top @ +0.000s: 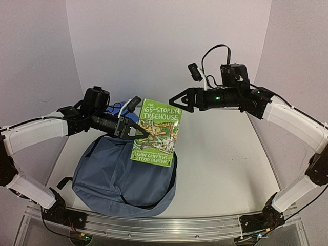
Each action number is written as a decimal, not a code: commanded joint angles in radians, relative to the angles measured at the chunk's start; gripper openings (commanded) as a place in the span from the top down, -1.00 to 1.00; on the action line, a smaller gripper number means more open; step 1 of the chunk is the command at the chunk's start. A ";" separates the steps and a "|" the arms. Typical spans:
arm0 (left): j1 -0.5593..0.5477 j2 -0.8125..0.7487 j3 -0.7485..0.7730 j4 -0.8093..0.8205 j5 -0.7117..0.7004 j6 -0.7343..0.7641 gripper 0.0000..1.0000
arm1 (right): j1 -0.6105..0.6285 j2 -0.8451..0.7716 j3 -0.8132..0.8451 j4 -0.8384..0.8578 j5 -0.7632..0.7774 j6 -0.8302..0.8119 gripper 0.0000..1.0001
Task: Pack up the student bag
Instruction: Pick up the book from the center of the board, then place the book in the student bag, then pick up the files from the center of the board.
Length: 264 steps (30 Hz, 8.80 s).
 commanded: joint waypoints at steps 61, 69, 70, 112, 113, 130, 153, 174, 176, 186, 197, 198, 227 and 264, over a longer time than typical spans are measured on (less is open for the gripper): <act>-0.468 0.599 0.615 -0.582 -1.242 -0.376 -0.99 | -0.087 -0.209 -0.217 -0.097 0.794 0.160 1.00; -0.506 0.750 0.805 -0.845 -1.381 -0.374 -0.99 | -0.087 -0.224 -0.258 -0.066 0.781 0.162 1.00; -0.511 0.757 0.818 -0.871 -1.401 -0.375 -0.99 | -0.087 -0.224 -0.262 -0.063 0.779 0.163 1.00; -0.276 0.029 0.347 -0.462 -0.874 -0.113 1.00 | 0.047 -0.197 -0.423 0.154 -0.008 0.507 1.00; -0.272 0.028 0.351 -0.468 -0.858 -0.112 1.00 | 0.059 -0.188 -0.441 0.216 -0.017 0.546 1.00; -0.265 0.016 0.326 -0.427 -0.818 -0.110 1.00 | 0.234 0.034 -0.520 0.757 0.430 0.988 1.00; -0.213 0.051 0.261 -0.272 -0.712 -0.164 1.00 | 0.482 0.487 -0.235 0.871 0.862 0.914 0.34; -0.136 0.032 0.142 -0.201 -0.558 -0.147 0.79 | 0.502 -0.091 -0.607 0.515 1.327 0.760 -0.96; -0.136 0.045 0.151 -0.211 -0.537 -0.137 0.37 | 0.501 -0.139 -0.613 0.498 1.381 0.701 -0.97; -0.045 0.002 0.168 -0.243 -0.549 -0.173 -0.89 | 0.372 -0.239 -0.498 0.384 1.297 0.379 -0.97; 0.423 0.077 0.124 -0.076 -0.425 -0.283 -0.91 | 0.136 -0.069 -0.317 0.276 0.866 0.304 -0.96; 0.462 0.102 0.120 -0.038 -0.428 -0.300 -0.88 | 0.127 -0.054 -0.309 0.276 0.850 0.311 -0.97; 0.749 1.021 0.654 0.361 -0.345 -0.333 0.14 | -0.001 -0.049 -0.290 0.268 0.788 0.420 -0.50; 0.749 1.363 1.012 0.447 -0.240 -0.546 0.85 | -0.062 0.062 -0.257 0.264 0.728 0.426 -0.30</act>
